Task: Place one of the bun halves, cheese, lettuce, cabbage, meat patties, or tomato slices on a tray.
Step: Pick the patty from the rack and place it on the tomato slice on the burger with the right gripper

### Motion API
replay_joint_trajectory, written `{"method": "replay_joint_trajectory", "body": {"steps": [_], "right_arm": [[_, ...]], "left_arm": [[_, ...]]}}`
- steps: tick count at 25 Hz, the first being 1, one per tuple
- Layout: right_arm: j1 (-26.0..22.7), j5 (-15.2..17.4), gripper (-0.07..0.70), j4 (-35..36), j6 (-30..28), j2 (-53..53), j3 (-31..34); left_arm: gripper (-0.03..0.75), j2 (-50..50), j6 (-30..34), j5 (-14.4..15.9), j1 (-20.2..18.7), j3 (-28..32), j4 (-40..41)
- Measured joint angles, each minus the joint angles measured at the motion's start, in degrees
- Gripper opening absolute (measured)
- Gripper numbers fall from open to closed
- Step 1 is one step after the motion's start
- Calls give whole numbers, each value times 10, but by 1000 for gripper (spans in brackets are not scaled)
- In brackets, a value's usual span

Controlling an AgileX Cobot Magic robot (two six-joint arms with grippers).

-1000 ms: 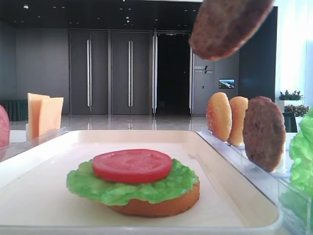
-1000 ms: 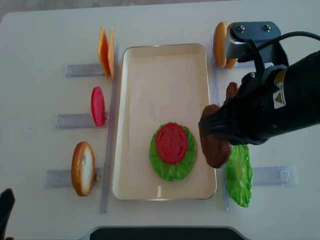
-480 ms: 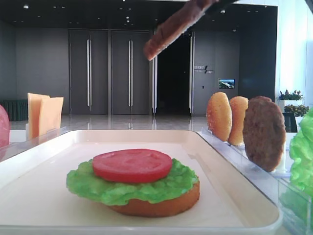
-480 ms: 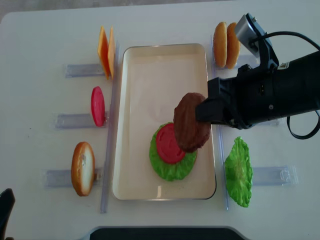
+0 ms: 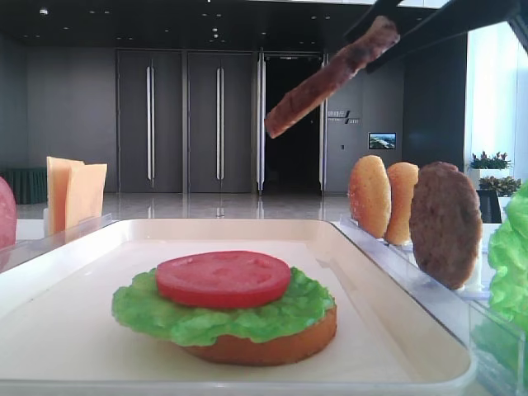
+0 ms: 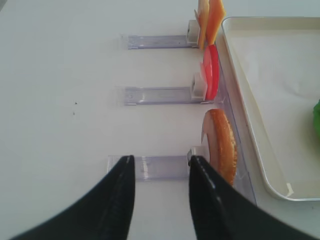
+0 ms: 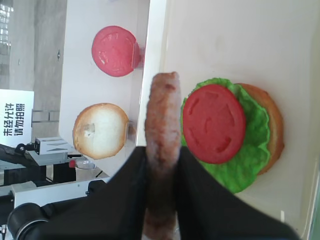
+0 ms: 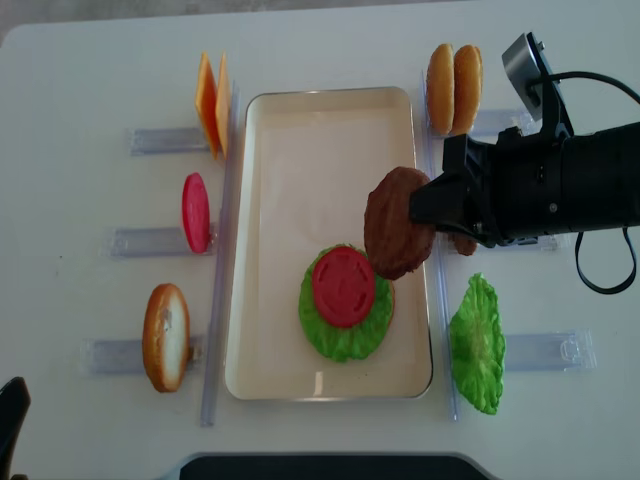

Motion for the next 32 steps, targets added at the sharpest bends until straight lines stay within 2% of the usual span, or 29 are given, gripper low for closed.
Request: {"method": "replay_joint_trajectory", "body": {"steps": [6,8,14,18,22,32], "right_arm": [[66,-63,118,16,-8,5,6],[81,-70,118,32,-16,18,6],[91,-67,118,124,-100,85,6],[91,-50,118,178,-148,120,6],[91,-37,118,194,-163,140,6],[107,-34,118,211,-189,145,6]], "left_arm": [[282,0,0,0,0,0,0],[282,0,0,0,0,0,0],[282,0,0,0,0,0,0],[282,0,0,0,0,0,0],[282,0,0,0,0,0,0],[282,0,0,0,0,0,0]]}}
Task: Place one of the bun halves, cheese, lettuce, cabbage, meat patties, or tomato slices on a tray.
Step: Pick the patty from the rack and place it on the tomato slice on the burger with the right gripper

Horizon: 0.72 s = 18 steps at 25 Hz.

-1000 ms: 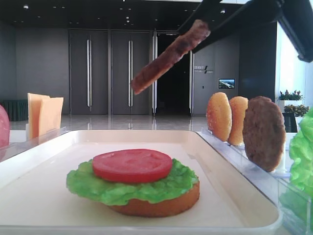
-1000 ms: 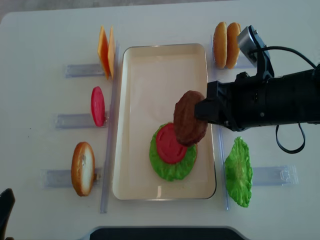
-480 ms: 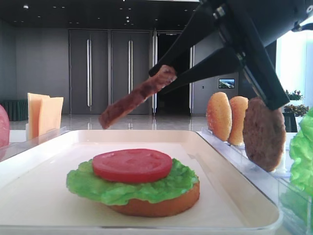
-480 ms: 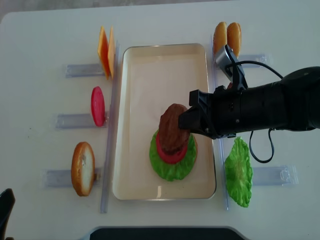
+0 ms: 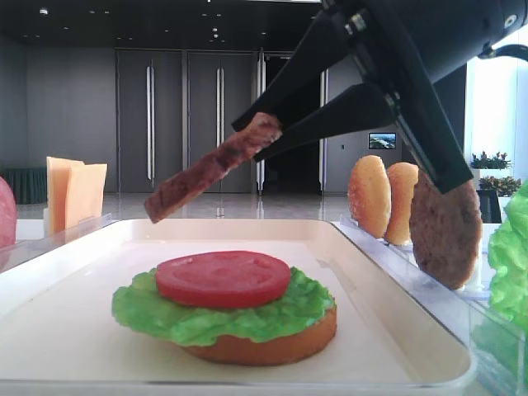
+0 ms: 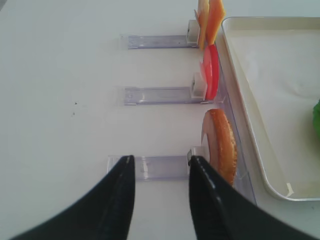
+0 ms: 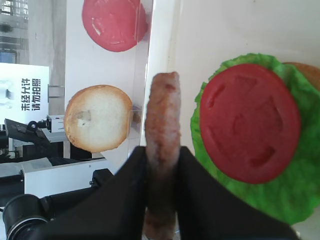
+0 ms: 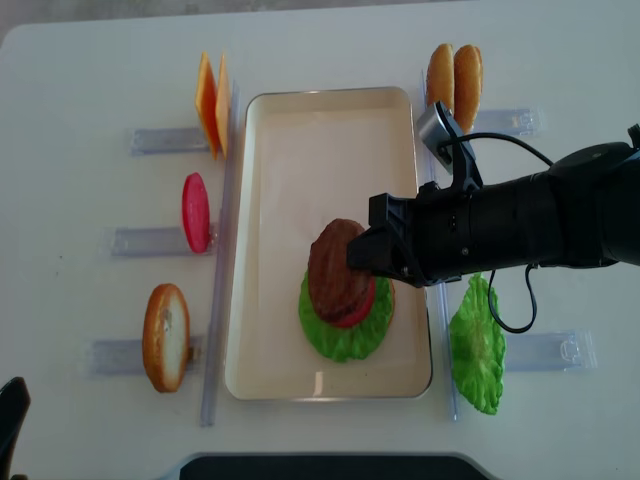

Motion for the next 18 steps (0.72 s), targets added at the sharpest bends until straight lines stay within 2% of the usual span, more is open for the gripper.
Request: {"method": "replay_joint_trajectory", "body": {"steps": [14,18], "right_arm": [[7,14,118,2,-8,12,0],[13,21,118,20,-28,29,0]], "left_arm": [[282,0,0,0,0,0,0],[282,0,0,0,0,0,0]]}}
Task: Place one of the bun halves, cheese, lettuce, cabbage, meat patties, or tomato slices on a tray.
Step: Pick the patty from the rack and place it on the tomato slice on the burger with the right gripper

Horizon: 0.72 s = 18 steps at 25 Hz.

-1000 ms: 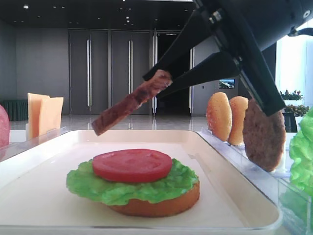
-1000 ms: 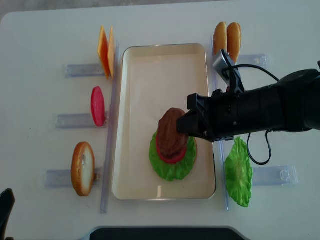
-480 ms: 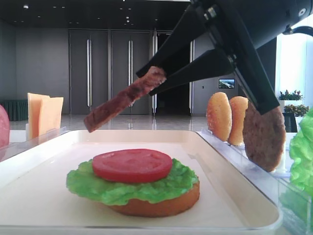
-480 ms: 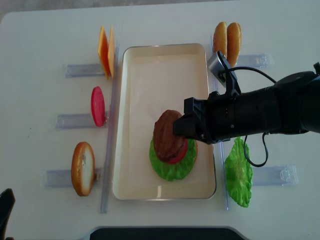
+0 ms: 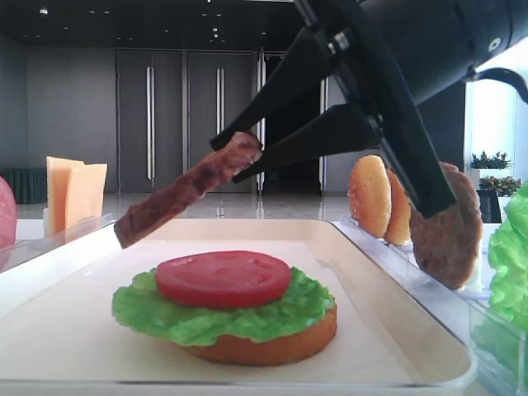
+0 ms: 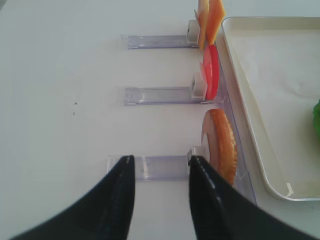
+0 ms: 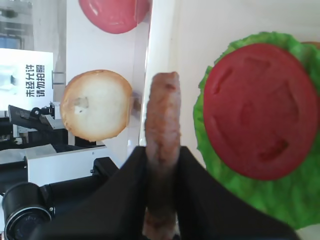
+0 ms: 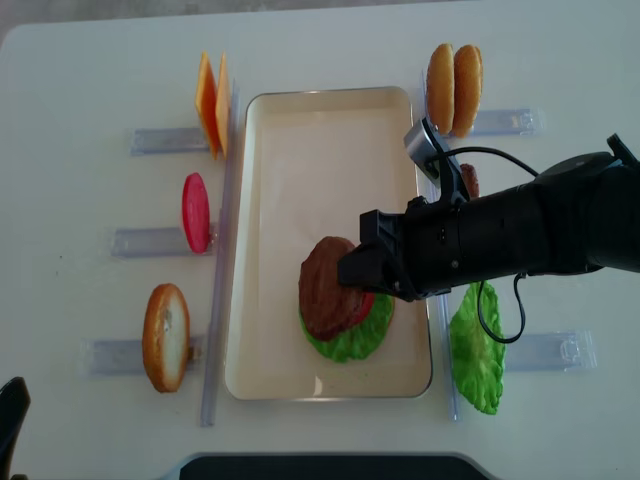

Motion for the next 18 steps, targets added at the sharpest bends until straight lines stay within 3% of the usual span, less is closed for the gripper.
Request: {"method": "replay_joint_trajectory", "body": {"steps": [18], "right_arm": [[0,-37,118,-11,-23,5,0]], "left_arm": [[282,0,0,0,0,0,0]]}}
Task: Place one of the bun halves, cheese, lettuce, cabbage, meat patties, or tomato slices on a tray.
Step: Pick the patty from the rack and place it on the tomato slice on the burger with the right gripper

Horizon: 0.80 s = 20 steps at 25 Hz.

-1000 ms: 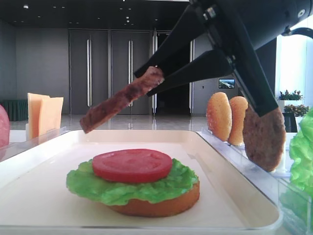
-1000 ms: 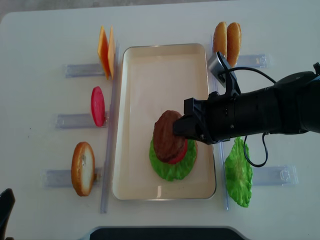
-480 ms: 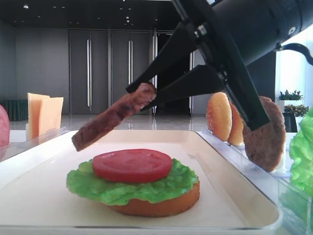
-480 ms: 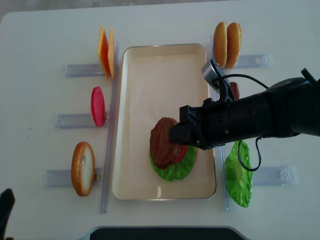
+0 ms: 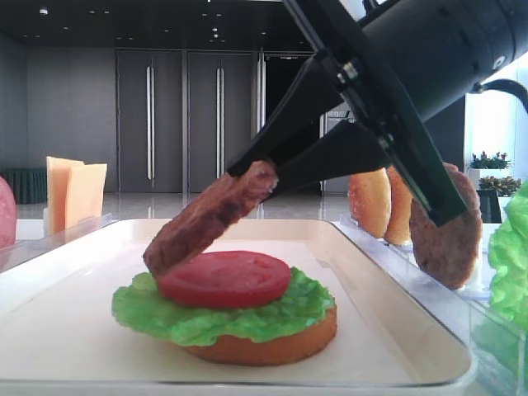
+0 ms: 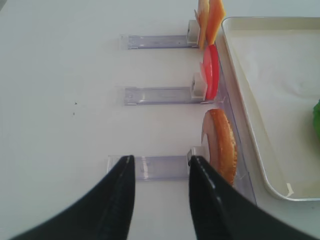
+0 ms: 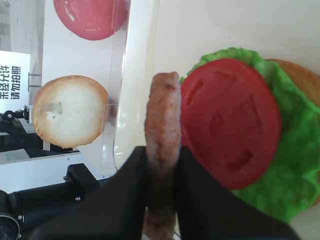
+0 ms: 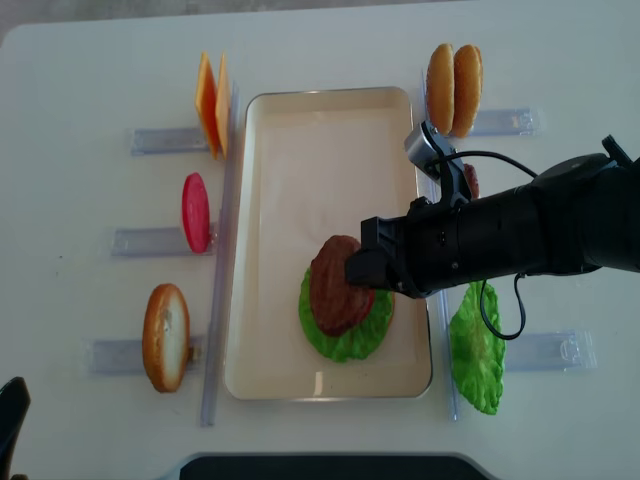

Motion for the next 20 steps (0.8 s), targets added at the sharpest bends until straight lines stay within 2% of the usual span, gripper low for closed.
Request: {"method": "replay_joint_trajectory", "body": {"steps": [20], "right_arm": [[0,-20,118,-12,-1,0,0]], "left_arm": [[282,0,0,0,0,0,0]]}}
